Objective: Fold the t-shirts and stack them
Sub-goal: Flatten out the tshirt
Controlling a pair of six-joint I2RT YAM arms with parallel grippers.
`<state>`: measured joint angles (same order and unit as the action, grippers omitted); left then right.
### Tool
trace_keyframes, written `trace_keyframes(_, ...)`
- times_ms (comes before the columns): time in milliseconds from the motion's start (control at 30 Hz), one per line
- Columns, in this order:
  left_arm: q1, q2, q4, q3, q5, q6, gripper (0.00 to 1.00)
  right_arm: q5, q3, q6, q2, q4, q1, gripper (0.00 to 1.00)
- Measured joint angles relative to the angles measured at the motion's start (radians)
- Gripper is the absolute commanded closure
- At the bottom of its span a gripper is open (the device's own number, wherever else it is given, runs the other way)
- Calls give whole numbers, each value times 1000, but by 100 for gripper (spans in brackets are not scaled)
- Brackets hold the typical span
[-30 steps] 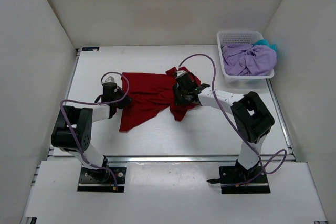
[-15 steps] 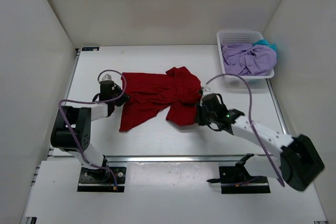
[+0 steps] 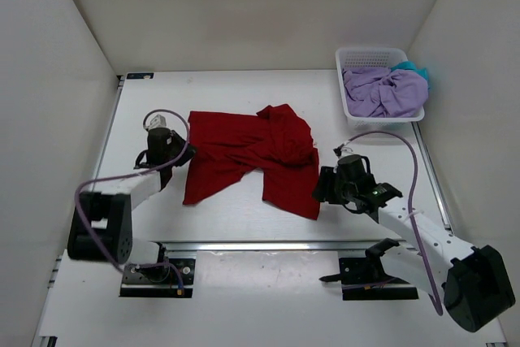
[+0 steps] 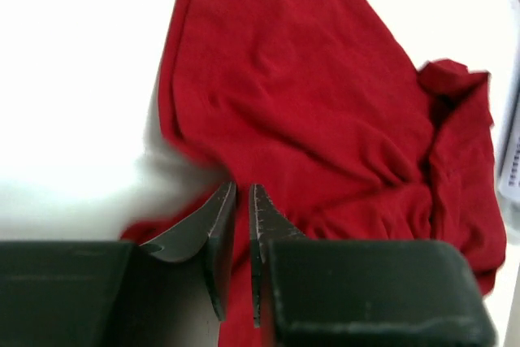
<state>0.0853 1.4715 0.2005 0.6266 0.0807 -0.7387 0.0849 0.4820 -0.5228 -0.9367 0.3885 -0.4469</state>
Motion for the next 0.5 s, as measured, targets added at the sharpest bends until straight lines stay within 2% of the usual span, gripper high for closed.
trace_keyframes(133,19,-232,-86,-108,-53,38,64,3,9,-1,-66,-64,-84,57)
trace_keyframes(167,24,-286,-120,-129,-72,50,54,6,9,-1,-77,-74,-95,57)
trace_keyframes(200,29,-342,-157,-151,-92,64,49,9,9,-1,-87,-85,-102,58)
trace_keyframes(233,32,-400,-199,-173,-109,72,36,10,9,0,-92,-99,-109,58)
trace_keyframes(300,33,-530,-283,-217,-134,94,2,10,9,1,-95,-117,-116,57)
trace_keyframes(500,30,-746,-470,-258,-128,110,2,23,9,8,-93,-152,-134,57)
